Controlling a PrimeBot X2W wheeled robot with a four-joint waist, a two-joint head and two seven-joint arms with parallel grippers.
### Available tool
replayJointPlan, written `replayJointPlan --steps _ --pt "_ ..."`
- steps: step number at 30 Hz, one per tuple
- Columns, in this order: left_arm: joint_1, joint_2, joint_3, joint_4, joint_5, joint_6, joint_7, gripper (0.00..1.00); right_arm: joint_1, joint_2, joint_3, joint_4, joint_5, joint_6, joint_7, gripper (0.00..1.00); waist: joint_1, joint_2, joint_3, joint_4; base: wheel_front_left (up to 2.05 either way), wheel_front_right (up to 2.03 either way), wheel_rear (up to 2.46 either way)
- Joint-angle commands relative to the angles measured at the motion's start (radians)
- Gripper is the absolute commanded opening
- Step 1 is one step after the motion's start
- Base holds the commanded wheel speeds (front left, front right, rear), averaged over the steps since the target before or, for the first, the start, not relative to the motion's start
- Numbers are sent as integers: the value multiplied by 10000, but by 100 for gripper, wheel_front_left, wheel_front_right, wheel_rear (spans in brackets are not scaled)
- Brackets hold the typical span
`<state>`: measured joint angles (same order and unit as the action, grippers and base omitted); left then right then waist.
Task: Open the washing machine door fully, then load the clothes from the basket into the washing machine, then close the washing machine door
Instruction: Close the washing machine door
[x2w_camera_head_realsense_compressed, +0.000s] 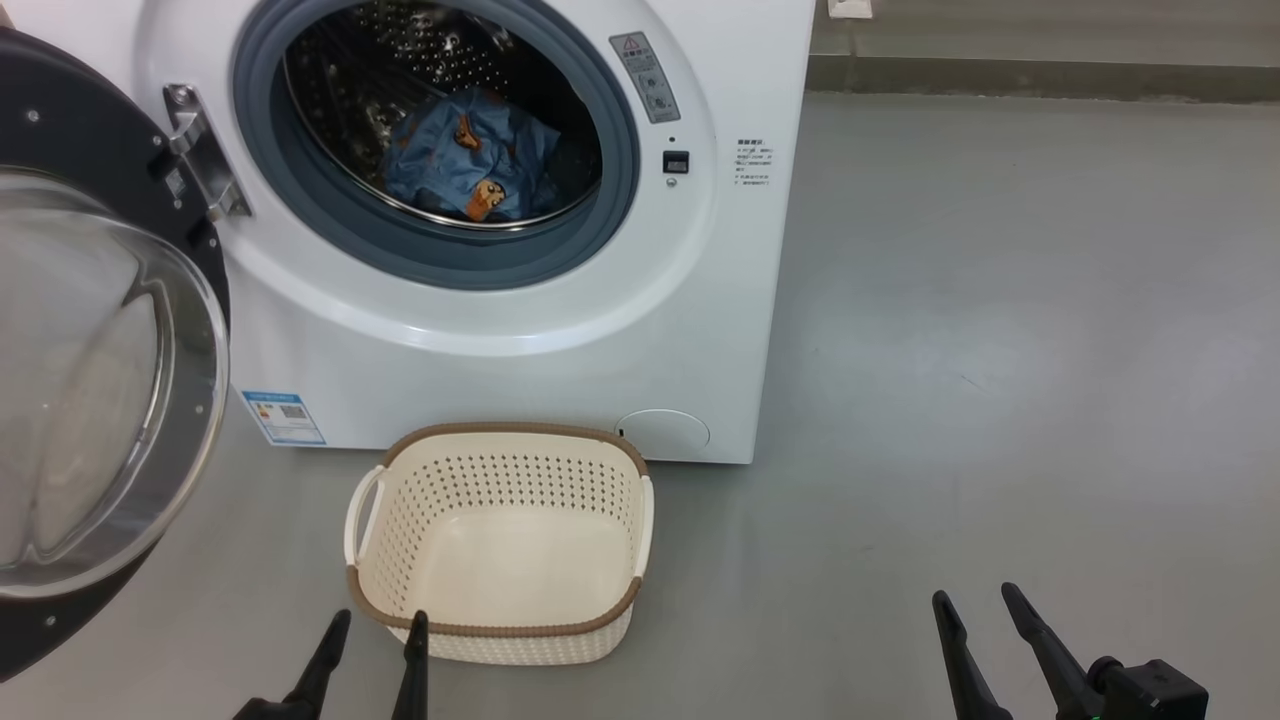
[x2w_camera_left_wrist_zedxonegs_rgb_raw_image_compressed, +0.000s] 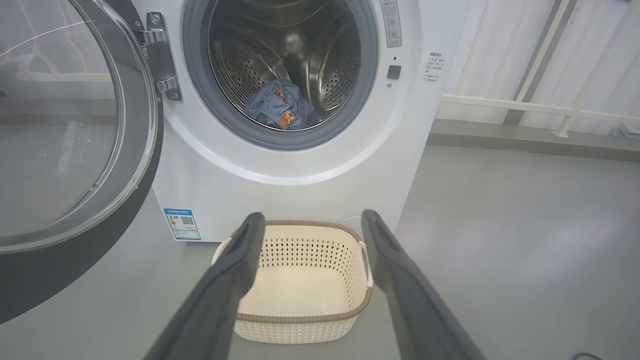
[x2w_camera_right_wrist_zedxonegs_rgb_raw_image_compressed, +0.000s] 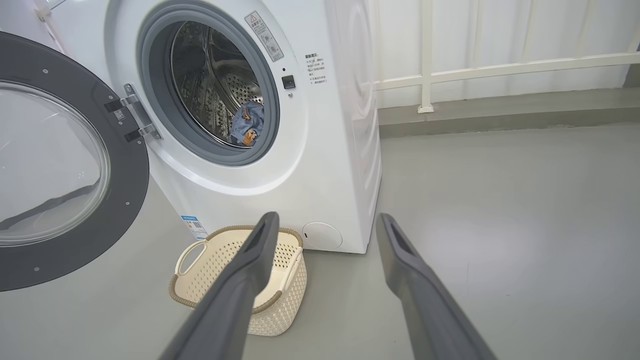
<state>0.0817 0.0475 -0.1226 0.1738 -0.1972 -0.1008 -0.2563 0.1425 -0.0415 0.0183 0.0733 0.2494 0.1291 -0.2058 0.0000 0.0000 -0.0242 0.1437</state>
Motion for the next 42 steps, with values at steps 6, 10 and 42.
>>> replayJointPlan --steps 6,10,42 --pt "-236 28 322 -234 88 75 -55 100 -240 -87 263 -219 76 16 -150 100 0 0 -1 156 0 0 0" --pt "-257 28 298 -284 96 98 -55 100 -219 -87 416 -203 150 16 -177 100 0 0 -10 440 0 0 0" --pt "365 33 1006 -1494 203 582 -55 100 -1668 -87 2326 742 448 16 -480 100 0 0 310 3885 0 0 0"
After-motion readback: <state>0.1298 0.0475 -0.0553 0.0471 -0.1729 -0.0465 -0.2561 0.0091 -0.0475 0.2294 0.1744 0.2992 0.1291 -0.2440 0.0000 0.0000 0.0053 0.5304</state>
